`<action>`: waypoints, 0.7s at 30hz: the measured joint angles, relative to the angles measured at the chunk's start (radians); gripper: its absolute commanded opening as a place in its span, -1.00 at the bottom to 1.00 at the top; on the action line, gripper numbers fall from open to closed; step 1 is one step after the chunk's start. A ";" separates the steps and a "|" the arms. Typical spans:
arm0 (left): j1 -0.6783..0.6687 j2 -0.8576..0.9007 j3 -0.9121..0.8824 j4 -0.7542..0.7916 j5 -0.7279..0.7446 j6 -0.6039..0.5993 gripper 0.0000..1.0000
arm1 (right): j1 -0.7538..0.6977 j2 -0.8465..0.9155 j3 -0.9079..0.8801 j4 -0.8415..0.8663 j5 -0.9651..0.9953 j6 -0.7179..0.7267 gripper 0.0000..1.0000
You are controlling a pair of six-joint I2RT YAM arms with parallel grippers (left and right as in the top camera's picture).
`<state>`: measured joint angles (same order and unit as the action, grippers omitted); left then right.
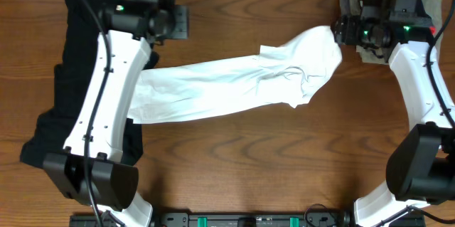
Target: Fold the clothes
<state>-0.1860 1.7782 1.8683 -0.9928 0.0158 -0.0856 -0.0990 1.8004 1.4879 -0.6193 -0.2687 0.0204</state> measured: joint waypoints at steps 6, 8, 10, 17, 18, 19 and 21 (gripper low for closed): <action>0.079 -0.002 0.000 -0.095 0.001 0.005 -0.58 | 0.003 -0.010 0.031 -0.224 -0.074 0.005 0.65; 0.100 -0.003 0.000 -0.168 0.000 0.002 -0.58 | 0.012 -0.032 0.038 -0.321 -0.095 0.010 0.52; 0.115 -0.005 -0.001 -0.249 0.000 -0.013 -0.58 | 0.033 -0.052 0.039 -0.392 -0.108 0.014 0.42; 0.136 -0.016 -0.049 -0.357 -0.017 -0.109 -0.59 | 0.164 -0.071 -0.074 -0.354 -0.125 0.043 0.25; 0.143 -0.017 -0.066 -0.354 -0.023 -0.126 -0.59 | 0.188 -0.071 -0.117 -0.316 -0.116 0.060 0.22; 0.148 -0.018 -0.080 -0.346 -0.024 -0.136 -0.59 | 0.206 -0.071 -0.148 -0.286 -0.105 0.074 0.20; 0.159 -0.019 -0.122 -0.315 -0.031 -0.158 -0.59 | 0.246 -0.071 -0.221 -0.211 -0.065 0.114 0.17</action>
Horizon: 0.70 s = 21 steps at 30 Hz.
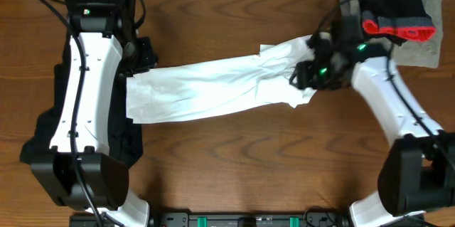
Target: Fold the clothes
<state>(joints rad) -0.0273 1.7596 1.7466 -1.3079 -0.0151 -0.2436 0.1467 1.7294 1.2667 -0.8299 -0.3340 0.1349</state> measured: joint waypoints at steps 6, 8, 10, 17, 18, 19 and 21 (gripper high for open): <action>0.005 0.000 -0.154 0.121 -0.020 -0.055 -0.59 | 0.076 0.000 -0.150 0.212 0.129 0.114 0.12; 0.005 0.000 -0.200 0.150 -0.027 -0.073 -0.59 | 0.085 0.000 -0.175 0.260 0.157 0.135 0.08; 0.005 0.000 -0.238 0.172 -0.034 -0.081 -0.59 | 0.092 0.000 -0.195 0.298 0.177 0.151 0.03; 0.005 0.000 -0.307 0.205 -0.045 -0.097 -0.59 | 0.095 0.023 -0.234 0.341 0.209 0.189 -0.51; 0.005 0.000 -0.307 0.207 -0.046 -0.097 -0.59 | 0.095 0.026 -0.235 0.341 0.212 0.192 -0.60; 0.005 0.000 -0.307 0.209 -0.046 -0.097 -0.59 | 0.095 0.028 -0.236 0.341 0.214 0.196 -0.67; 0.005 0.000 -0.307 0.209 -0.049 -0.097 -0.59 | 0.095 0.030 -0.236 0.341 0.216 0.200 -0.84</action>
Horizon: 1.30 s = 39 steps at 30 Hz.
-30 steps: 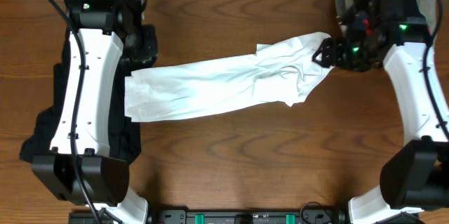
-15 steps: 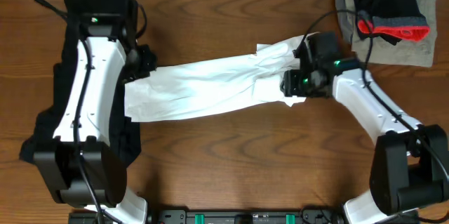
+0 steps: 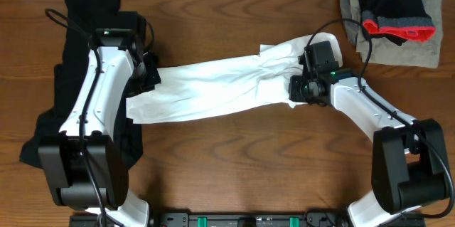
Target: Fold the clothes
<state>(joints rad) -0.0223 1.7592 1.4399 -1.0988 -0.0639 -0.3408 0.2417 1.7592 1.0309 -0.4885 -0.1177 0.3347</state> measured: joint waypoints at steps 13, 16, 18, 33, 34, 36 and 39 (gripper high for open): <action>0.000 -0.001 -0.040 -0.005 -0.019 0.001 -0.60 | -0.016 -0.003 0.001 -0.008 -0.030 0.005 -0.98; 0.000 -0.001 -0.044 -0.012 -0.022 0.006 -0.61 | -0.043 -0.026 0.018 -0.052 -0.049 0.000 -0.98; 0.000 -0.001 -0.045 -0.032 -0.021 0.017 -0.61 | -0.064 -0.059 0.040 -0.087 -0.052 -0.008 -0.97; 0.000 -0.004 -0.294 0.235 0.059 0.046 -0.61 | -0.278 -0.275 0.086 -0.343 -0.035 -0.087 -0.98; 0.000 -0.003 -0.309 0.267 0.063 0.047 -0.61 | -0.277 -0.275 0.086 -0.339 -0.035 -0.090 -0.97; 0.000 -0.003 -0.337 0.327 0.068 0.049 -0.61 | -0.277 -0.275 0.086 -0.335 -0.035 -0.094 -0.97; 0.000 -0.004 -0.381 0.382 0.075 0.050 -0.61 | -0.277 -0.275 0.085 -0.334 -0.035 -0.098 -0.98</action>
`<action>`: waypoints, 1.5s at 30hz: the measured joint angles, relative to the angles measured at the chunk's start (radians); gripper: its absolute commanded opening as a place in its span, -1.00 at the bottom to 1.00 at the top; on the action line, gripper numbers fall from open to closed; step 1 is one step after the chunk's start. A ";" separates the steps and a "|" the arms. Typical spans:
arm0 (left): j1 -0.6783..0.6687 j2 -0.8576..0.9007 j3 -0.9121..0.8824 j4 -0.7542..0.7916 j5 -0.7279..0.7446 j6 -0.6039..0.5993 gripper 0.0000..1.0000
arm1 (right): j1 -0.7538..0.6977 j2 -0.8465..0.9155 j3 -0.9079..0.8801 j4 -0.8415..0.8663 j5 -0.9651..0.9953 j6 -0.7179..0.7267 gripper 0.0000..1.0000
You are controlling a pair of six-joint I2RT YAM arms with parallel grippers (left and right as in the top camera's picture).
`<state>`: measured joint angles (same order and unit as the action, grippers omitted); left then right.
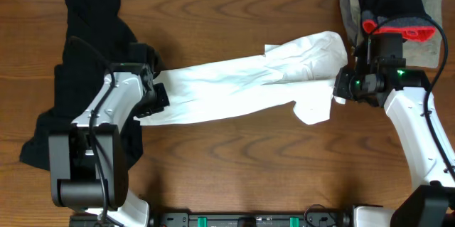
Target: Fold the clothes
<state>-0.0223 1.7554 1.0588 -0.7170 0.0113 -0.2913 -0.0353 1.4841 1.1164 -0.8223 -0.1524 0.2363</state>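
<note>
A long white garment (234, 85) lies stretched slantwise across the middle of the table. Its right end is spread wide, with a flap (314, 112) hanging toward the front. My right gripper (341, 88) sits at that right edge and seems shut on the cloth. My left gripper (158, 97) rests on the garment's left end, where the cloth is bunched. Its fingers are hidden under the wrist, so their state does not show. A black garment (78, 63) lies crumpled at the far left, partly under my left arm.
At the back right corner sits a folded stack: a black and red piece on top of a grey cloth (426, 49). Bare wood shows in front of the white garment.
My right gripper has moved right from the bunched right end, and that end now lies spread out to the right. My left gripper has shifted from the garment's upper left edge to mid-edge.
First both arms were at the back, the right one over the corner stack. Then both grippers were at the ends of the white garment, the right at its bunched end. Now that end is drawn out and the garment lies longer.
</note>
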 measured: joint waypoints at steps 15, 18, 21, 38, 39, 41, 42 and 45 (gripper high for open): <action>0.001 0.000 -0.040 0.018 0.008 0.011 -0.50 | 0.000 0.000 0.000 0.010 0.000 -0.010 -0.97; 0.005 0.000 -0.040 0.006 0.009 0.011 -0.48 | 0.000 0.000 0.000 0.011 0.000 -0.010 -0.98; 0.016 0.000 -0.040 -0.006 0.008 0.012 -0.47 | 0.000 0.000 0.000 0.011 0.000 -0.010 -0.98; 0.034 -0.001 -0.040 -0.023 0.053 0.029 -0.88 | 0.000 0.000 0.000 0.020 0.000 -0.010 -0.97; 0.034 -0.001 -0.040 -0.023 0.055 0.029 -0.88 | 0.000 0.000 0.000 0.021 0.000 -0.010 -0.97; 0.034 -0.001 -0.040 -0.023 0.061 0.029 -0.87 | 0.000 0.000 0.000 0.024 0.000 -0.010 -0.97; 0.034 -0.001 -0.040 -0.022 0.061 0.029 -0.88 | 0.000 0.000 0.000 0.026 0.000 -0.011 -0.97; 0.034 -0.001 -0.039 -0.014 0.061 0.029 -0.88 | 0.000 0.000 0.000 0.028 0.000 -0.010 -0.97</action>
<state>0.0113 1.7542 1.0199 -0.7307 0.0727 -0.2619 -0.0353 1.4841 1.1168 -0.7940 -0.1524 0.2260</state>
